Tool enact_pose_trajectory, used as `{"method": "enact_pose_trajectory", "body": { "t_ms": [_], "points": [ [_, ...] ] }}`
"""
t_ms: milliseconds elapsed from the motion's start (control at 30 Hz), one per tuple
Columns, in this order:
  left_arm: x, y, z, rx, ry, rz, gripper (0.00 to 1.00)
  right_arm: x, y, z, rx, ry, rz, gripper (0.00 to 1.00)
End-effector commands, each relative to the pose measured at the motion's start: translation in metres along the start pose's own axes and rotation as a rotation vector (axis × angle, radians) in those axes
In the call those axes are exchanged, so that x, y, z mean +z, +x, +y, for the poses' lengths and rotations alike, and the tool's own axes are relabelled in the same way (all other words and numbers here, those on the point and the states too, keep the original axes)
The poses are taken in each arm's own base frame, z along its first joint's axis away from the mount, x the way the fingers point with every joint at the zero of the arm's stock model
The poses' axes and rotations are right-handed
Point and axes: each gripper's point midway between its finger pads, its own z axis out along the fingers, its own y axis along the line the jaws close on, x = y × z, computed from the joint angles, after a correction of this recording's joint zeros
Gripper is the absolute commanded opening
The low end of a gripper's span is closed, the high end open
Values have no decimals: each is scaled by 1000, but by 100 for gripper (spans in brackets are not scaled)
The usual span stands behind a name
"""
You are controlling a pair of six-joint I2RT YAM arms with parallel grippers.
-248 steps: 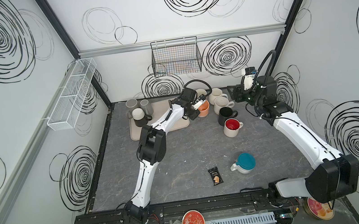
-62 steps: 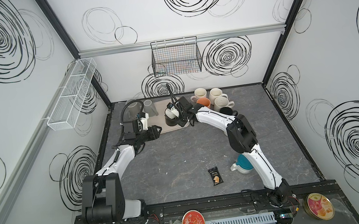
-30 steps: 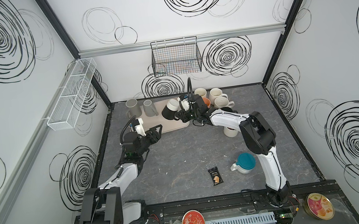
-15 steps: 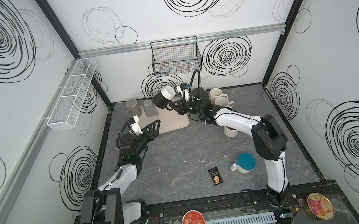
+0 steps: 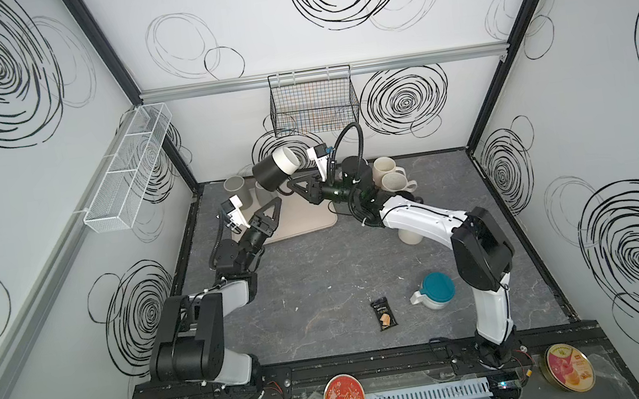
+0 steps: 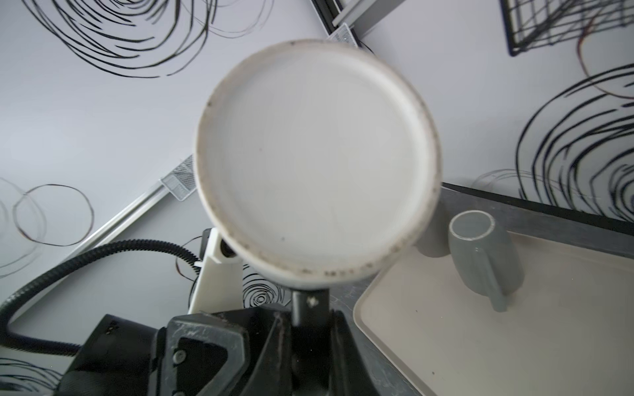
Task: Turn the mug right side up
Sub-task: 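Grasp the black mug's handle with the left gripper while the right gripper releases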
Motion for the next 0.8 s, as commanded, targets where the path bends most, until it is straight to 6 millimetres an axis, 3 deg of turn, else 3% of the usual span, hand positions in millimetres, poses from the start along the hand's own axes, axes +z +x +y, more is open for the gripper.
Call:
{"method": "enact_pose_trajectory", "body": {
  "t_ms": [0, 367, 767],
  "points": [
    [7, -22, -44, 48, 176, -68, 53, -18, -61, 78, -88, -237, -175, 0],
    [31, -34, -67, 87, 227, -61, 51, -16, -55, 95, -84, -290, -157, 0],
    [26, -40, -99, 189, 231, -55, 4, -13, -51, 101, -90, -309, -116, 0]
  ]
}}
